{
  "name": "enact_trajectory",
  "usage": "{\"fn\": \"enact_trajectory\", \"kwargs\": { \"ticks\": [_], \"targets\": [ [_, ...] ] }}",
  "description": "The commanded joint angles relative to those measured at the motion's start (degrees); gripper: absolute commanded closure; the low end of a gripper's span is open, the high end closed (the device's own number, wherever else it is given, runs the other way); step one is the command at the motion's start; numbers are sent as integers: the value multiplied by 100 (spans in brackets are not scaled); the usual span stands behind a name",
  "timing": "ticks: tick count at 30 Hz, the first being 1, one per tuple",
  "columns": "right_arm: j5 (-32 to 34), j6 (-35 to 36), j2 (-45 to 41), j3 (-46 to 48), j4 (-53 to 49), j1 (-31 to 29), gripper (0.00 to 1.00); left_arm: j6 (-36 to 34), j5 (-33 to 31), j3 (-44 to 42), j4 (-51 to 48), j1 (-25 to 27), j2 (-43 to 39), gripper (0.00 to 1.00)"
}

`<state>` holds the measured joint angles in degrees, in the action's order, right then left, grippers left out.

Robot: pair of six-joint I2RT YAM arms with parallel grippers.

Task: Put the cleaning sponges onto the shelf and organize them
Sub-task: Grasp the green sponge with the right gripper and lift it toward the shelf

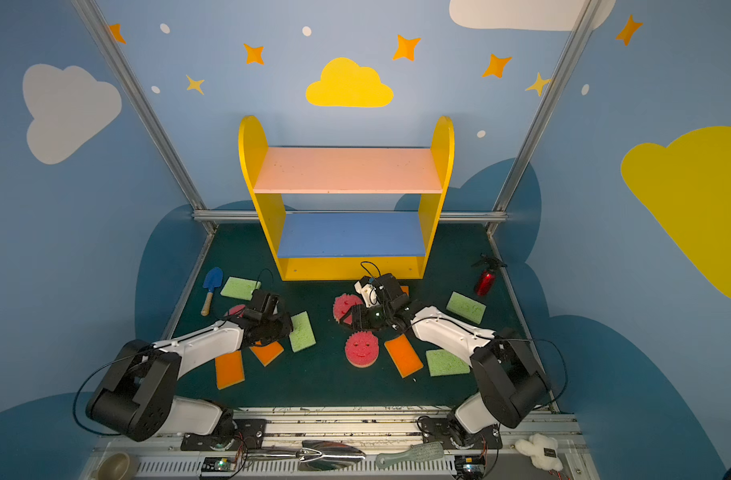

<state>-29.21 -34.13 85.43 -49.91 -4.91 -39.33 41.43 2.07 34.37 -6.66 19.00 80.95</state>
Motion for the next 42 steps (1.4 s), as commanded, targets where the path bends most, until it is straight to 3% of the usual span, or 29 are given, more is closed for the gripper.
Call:
{"fn": "enact_trajectory", "kwargs": {
  "ticks": [1, 8, 17, 36, 39, 42],
  "targets": [
    [-438, 29, -243, 33, -26, 64, 41, 78, 357, 67, 203, -20, -335, 97],
    [-1291, -360, -239, 119, 476, 68, 25, 292, 914, 440, 172, 3, -895, 97],
    [-1534, -849, 158, -114, 1086, -167, 29, 366, 951, 832, 95, 179, -952, 97],
    [-1387, -909, 949, -755, 1089, -224, 62, 417, 1093, 1001, 453, 339, -572, 97],
    [-1355, -911, 1002, -813, 1069, -210, 71, 419, 1091, 1017, 481, 340, -554, 97],
    [-1306, -919, 987, -827, 1040, -201, 88, 412, 1094, 998, 481, 334, -578, 96]
  ]
}}
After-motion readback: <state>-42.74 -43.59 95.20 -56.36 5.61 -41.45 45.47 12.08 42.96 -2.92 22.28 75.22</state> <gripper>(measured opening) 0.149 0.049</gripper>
